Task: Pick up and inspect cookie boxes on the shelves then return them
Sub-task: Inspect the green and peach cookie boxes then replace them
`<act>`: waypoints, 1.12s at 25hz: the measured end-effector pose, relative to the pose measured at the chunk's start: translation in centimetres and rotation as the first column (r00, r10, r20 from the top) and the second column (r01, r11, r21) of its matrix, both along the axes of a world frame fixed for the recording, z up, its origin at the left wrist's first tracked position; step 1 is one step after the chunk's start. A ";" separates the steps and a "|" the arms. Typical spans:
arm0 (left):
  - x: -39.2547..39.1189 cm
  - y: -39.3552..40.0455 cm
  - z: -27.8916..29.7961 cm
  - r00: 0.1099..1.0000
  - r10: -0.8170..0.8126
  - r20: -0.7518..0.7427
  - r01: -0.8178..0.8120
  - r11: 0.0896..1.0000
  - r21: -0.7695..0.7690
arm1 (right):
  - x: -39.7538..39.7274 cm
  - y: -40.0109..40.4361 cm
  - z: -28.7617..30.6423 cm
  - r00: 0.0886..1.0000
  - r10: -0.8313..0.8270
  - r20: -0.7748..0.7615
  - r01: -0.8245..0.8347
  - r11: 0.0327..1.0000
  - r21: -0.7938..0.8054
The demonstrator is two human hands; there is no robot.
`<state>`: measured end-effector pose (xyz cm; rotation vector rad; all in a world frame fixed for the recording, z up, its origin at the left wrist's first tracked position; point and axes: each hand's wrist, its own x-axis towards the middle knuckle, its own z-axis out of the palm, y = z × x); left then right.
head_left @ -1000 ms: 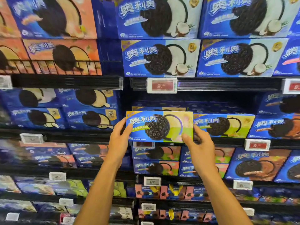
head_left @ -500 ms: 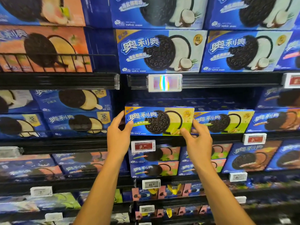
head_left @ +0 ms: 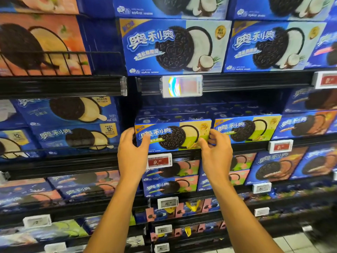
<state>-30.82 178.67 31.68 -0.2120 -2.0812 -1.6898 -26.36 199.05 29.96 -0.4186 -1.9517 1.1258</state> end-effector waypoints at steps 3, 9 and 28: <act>0.3 0.1 0.1 0.997 -0.054 0.060 0.054 0.999 0.004 | 0.0 0.2 0.1 1.000 0.014 -0.005 -0.014 1.000 -0.018; 0.8 0.4 0.3 0.973 -0.171 0.154 0.154 0.982 0.113 | 0.8 0.7 0.1 0.989 0.141 -0.045 -0.147 0.974 -0.170; 2.2 1.5 -13.0 0.869 0.035 0.493 -0.022 0.999 -0.033 | 2.1 -1.0 -11.8 0.914 0.334 0.229 -0.189 0.853 -0.487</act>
